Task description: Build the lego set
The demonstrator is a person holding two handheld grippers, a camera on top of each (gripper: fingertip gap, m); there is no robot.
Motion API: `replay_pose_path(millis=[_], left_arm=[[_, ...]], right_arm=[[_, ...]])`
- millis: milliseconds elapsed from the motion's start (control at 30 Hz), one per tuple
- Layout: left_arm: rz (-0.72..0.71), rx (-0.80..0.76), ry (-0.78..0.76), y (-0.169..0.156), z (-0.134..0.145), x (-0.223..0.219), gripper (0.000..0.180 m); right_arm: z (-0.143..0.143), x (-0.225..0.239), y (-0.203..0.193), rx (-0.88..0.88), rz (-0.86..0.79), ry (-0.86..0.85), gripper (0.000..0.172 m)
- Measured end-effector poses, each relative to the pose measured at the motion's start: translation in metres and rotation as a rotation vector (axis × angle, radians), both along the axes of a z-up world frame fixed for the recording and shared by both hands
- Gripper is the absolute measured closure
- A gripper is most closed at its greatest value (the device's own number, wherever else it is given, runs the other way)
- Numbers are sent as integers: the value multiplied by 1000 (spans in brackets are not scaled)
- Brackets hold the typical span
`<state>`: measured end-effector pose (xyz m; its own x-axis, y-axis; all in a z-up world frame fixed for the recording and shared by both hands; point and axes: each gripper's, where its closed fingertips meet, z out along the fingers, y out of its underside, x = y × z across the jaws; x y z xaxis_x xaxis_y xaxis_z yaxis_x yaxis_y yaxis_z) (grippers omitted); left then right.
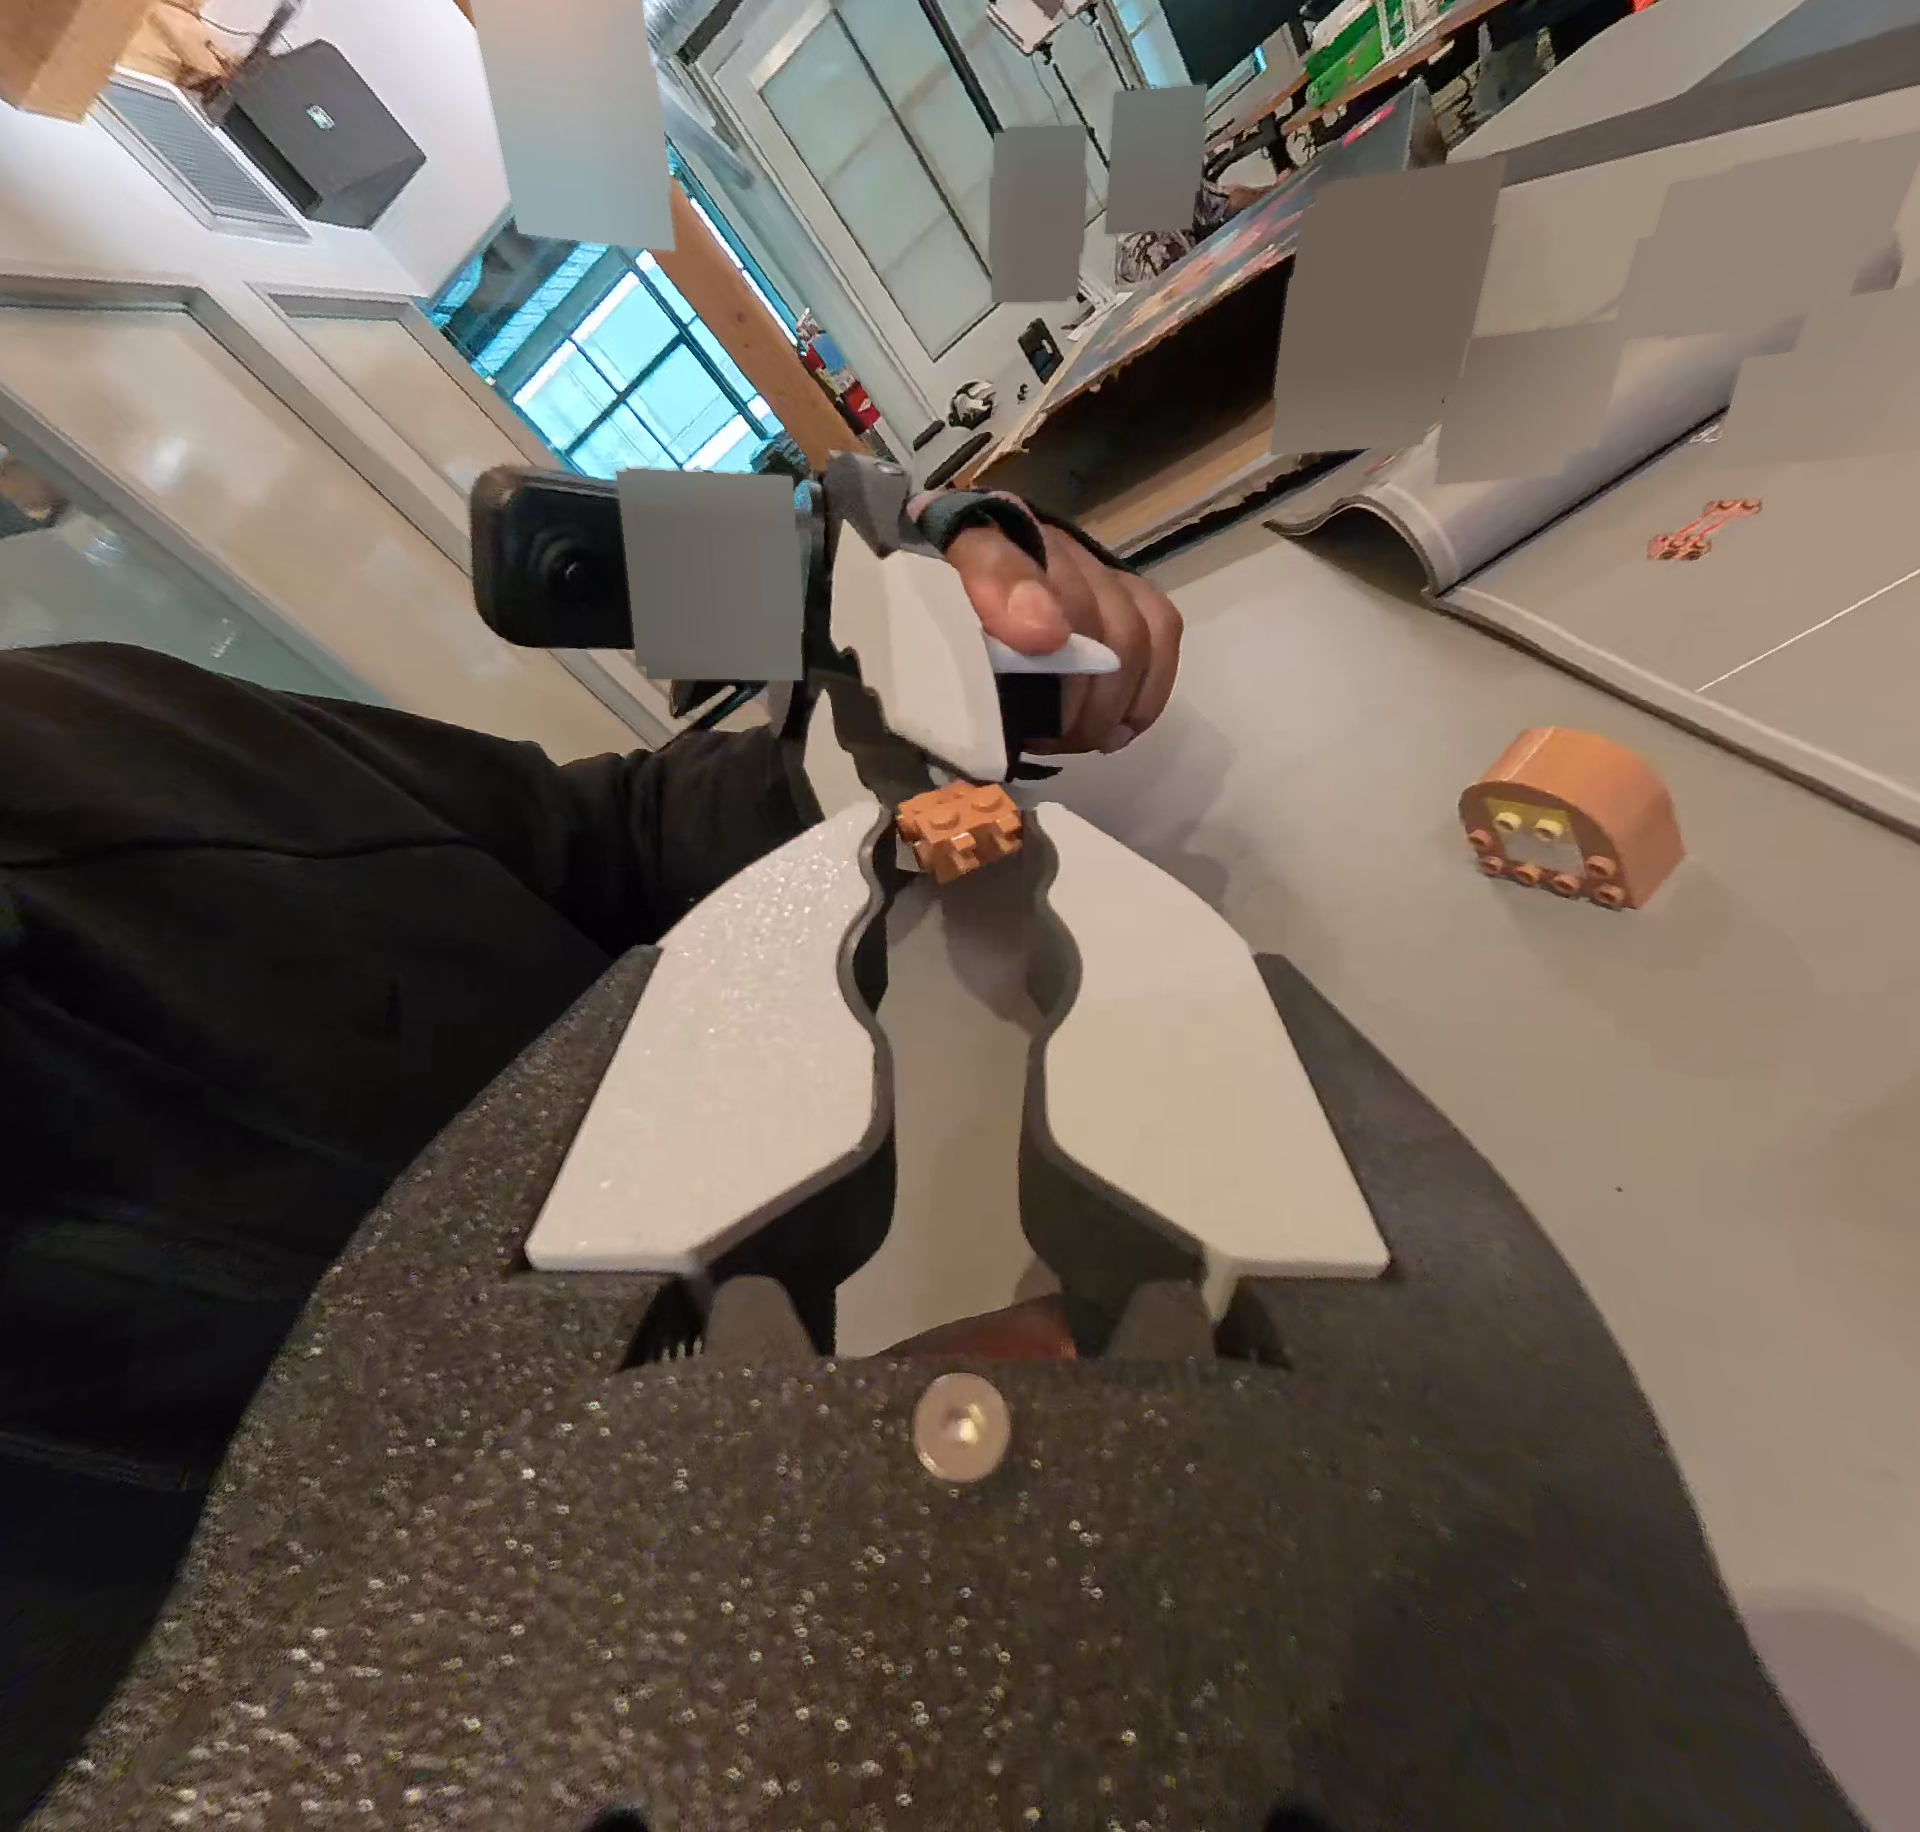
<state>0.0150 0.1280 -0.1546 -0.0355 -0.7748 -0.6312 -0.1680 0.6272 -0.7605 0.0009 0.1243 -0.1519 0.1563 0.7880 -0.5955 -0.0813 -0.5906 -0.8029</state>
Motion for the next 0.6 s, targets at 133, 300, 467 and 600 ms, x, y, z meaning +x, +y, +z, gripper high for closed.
replay_pose_path(millis=[133, 300, 467, 600], left_arm=[[-8, -164, 22, 2, -3, 0, 172], [-34, -394, 26, 5, -1, -4, 172], [-64, -395, 63, -2, -7, -1, 172], [-54, -387, 70, -1, -9, -1, 172]], right_arm=[[-5, 7, 8, 251, -80, -136, 136], [-5, 14, 12, 802, -210, -420, 135], [1, 6, 7, 946, -248, -468, 142], [-3, 6, 6, 978, -238, -495, 153]])
